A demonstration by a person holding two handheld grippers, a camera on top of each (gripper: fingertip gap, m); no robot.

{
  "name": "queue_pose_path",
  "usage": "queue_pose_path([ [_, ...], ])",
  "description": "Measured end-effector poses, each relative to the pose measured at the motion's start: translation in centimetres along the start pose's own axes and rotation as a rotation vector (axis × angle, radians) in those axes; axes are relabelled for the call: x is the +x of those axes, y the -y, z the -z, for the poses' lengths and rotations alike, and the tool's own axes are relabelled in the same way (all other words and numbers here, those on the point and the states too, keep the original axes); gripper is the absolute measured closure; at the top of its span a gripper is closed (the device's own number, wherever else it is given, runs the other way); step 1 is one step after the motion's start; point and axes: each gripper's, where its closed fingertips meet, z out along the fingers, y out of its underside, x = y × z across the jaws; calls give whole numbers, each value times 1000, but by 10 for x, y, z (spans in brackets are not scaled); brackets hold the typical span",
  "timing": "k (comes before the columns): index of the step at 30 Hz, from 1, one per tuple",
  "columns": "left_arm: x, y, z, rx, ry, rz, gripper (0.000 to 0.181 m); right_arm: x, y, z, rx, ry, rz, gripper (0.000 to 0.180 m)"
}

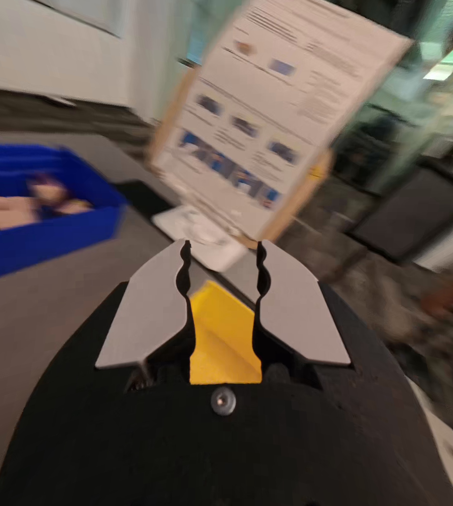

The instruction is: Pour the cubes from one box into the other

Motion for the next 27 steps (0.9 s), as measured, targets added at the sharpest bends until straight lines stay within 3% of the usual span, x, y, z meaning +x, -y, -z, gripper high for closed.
queue_pose_path([
  [4, 0, 1, 2, 5, 2, 1, 147, -67, 26, 30, 214, 573, -89, 133],
  [8, -2, 0, 3, 5, 2, 7, 147, -91, 54, 70, 394, 792, -90, 133],
  [27, 1, 3, 3, 9, 3, -7, 146, -104, 68, 92, 470, 860, -53, 132],
])
